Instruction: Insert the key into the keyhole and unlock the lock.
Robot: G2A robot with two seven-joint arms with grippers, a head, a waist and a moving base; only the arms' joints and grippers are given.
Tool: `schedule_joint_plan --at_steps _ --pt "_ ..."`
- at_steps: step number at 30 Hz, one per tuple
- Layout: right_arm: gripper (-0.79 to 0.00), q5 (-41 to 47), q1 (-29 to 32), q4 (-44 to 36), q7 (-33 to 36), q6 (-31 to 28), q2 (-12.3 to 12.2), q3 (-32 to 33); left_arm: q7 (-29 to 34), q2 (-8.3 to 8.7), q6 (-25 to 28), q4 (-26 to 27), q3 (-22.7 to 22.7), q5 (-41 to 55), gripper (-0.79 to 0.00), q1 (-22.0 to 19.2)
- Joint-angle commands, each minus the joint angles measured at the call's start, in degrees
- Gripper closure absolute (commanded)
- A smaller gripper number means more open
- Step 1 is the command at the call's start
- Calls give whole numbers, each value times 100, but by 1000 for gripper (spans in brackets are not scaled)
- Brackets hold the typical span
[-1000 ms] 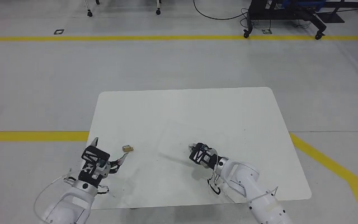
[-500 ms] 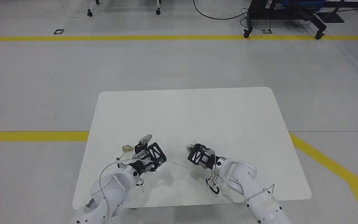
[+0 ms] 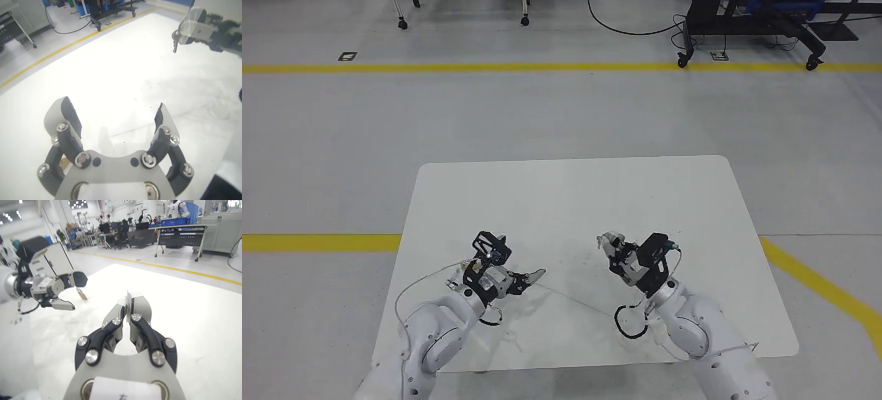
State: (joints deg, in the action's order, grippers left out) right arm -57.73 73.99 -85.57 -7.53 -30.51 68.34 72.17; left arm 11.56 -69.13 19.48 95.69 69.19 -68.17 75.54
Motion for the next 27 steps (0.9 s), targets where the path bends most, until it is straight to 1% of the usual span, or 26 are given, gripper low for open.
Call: schedule_joint_plan --at_steps 1,2,5,6,7,9,10,11,14,16,18,21,23,24,26,27 --pt "0 302 0 -21 160 6 -8 80 4 0 -27 5 -22 -374 -785 -5" --pt "0 119 -6 -65 200 144 -21 137 4 0 -27 5 -22 -374 -785 -5" --pt "0 119 -6 -65 200 144 -21 137 4 0 -27 5 -22 -374 -785 -5" --pt "0 119 -6 -65 200 144 -21 137 -127 -14 9 46 -35 -117 -785 44" --pt "0 119 -6 -65 200 144 -21 137 -271 -25 155 52 -29 258 -785 84" --pt "0 119 -6 -65 200 144 -21 137 -551 -50 640 -111 32 1377 -785 131" --pt "0 150 17 -74 201 179 -17 131 -574 -58 944 -237 45 1888 -785 99" --pt "0 271 67 -79 253 225 -7 99 -601 -59 1265 -357 51 2196 -785 32" --pt "0 1018 109 -73 509 91 28 12 -633 -90 1983 -801 -132 2935 -785 -92" --pt "0 1701 99 -21 811 -147 43 -34 -389 -133 2335 -1175 -373 3743 -785 -239" --pt "0 2491 45 74 1288 -386 46 -60 28 -181 2511 -1586 -609 4753 -730 -475" --pt "0 3337 -64 149 1936 -505 36 -56 776 -235 2471 -2071 -887 5769 -625 -899" --pt "0 3694 -118 170 2215 -530 27 -32 1063 -264 2455 -2280 -1004 6079 -582 -1105" --pt "0 3796 -130 172 2300 -522 23 -18 1150 -280 2463 -2344 -1062 6179 -493 -1173" --pt "0 3991 -140 174 2438 -518 19 -14 1315 -309 2512 -2443 -1177 6327 -397 -1287" --pt "0 4062 -150 178 2496 -520 16 -11 1371 -323 2541 -2482 -1227 6378 -391 -1336"
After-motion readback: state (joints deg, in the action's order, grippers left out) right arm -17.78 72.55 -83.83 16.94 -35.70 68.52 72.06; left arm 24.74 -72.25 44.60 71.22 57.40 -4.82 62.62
